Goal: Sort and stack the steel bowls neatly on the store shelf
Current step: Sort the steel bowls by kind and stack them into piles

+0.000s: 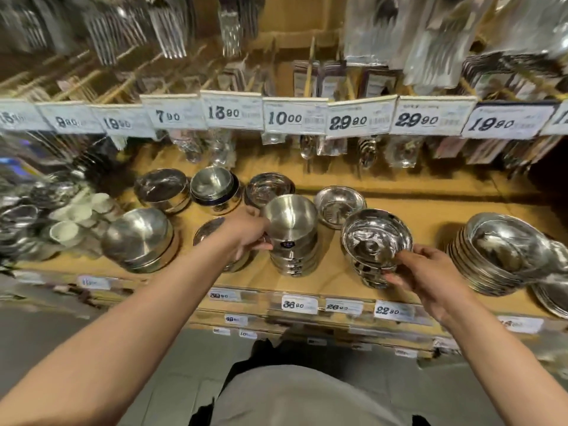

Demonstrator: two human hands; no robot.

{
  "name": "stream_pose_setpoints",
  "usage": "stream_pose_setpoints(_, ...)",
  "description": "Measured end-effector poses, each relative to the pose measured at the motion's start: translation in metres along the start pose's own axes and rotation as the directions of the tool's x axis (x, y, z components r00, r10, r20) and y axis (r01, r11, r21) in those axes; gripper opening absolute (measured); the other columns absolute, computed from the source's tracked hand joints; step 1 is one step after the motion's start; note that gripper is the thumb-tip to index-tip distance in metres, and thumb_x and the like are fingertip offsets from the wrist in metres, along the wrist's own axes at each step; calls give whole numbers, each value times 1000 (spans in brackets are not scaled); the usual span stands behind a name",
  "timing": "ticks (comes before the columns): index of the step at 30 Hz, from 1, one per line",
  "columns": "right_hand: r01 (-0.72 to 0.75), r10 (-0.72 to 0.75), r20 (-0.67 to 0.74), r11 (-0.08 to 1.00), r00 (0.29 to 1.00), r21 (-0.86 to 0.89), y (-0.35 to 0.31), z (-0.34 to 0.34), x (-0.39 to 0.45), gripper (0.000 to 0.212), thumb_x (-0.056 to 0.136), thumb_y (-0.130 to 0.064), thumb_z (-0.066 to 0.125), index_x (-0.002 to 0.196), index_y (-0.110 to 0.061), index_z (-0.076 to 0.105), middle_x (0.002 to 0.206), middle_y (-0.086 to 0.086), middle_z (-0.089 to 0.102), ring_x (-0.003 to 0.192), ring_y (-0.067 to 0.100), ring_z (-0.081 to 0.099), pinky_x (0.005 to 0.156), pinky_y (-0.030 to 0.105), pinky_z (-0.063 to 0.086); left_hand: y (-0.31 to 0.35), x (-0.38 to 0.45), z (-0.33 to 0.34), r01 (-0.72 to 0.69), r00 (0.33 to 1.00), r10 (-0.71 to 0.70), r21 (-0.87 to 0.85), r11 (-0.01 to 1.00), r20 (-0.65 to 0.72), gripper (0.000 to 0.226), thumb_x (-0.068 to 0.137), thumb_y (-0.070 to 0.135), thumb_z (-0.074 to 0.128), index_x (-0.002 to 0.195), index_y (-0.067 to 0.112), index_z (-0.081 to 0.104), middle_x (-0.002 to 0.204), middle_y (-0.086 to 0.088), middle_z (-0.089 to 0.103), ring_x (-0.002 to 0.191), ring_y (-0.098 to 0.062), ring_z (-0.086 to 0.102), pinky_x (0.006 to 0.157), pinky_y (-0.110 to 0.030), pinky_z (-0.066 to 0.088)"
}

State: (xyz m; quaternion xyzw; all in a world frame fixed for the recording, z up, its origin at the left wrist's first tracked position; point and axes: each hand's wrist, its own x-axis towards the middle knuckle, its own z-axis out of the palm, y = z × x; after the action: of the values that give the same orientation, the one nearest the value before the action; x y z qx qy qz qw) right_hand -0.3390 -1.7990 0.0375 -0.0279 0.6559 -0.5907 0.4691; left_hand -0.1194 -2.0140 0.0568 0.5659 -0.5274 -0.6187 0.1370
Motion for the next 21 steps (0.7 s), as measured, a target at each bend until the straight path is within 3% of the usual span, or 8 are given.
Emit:
stream_pose_setpoints(3, -11, 11, -3, 1000, 1000, -12, 3, 0, 0, 28, 96, 5, 59, 124, 6, 56, 114, 29, 69, 80, 30, 76, 50, 21, 60, -6, 0, 0, 4, 1000, -4, 52, 999, 0, 33, 91, -1, 67, 123, 2, 60, 115, -24, 70, 96, -34, 74, 85, -42, 63)
stream_pose_setpoints(7, -25, 25, -18, 1000, 1000, -10, 9, -2, 1, 29, 96, 4, 60, 125, 5, 56, 114, 28, 68, 85, 35, 77, 58, 29, 64, -8, -1, 2, 1, 1000, -1, 73, 997, -3, 38, 91, 0, 69, 127, 4, 58, 115, -23, 69, 80, -26, 73, 58, -29, 64)
stream_pose_setpoints(9, -24, 24, -31, 1000, 999, 0, 12, -4, 0, 28, 95, 5, 60, 122, 5, 56, 110, 27, 70, 79, 32, 78, 58, 32, 64, -8, -1, 4, 6, 1000, -6, 75, 997, -7, 29, 92, 1, 69, 118, 6, 59, 116, -24, 68, 82, -27, 71, 54, -28, 63)
stream_pose_setpoints(17, -17, 20, -65, 999, 998, 40, 16, -9, 2, 26, 94, 7, 59, 119, 3, 55, 105, 26, 70, 77, 30, 78, 53, 27, 62, -13, 8, 14, 37, 997, -28, 113, 993, -77, 8, 99, 0, 52, 101, 8, 52, 99, -17, 64, 73, -26, 71, 48, -27, 61)
stream_pose_setpoints(21, -22, 25, -61, 998, 998, 53, 17, -8, 2, 19, 95, 7, 58, 113, 2, 56, 106, 26, 69, 77, 30, 78, 53, 27, 62, -18, 12, 16, 31, 995, -18, 130, 991, -101, 12, 100, 1, 51, 111, 6, 49, 107, -21, 63, 74, -29, 74, 61, -34, 65)
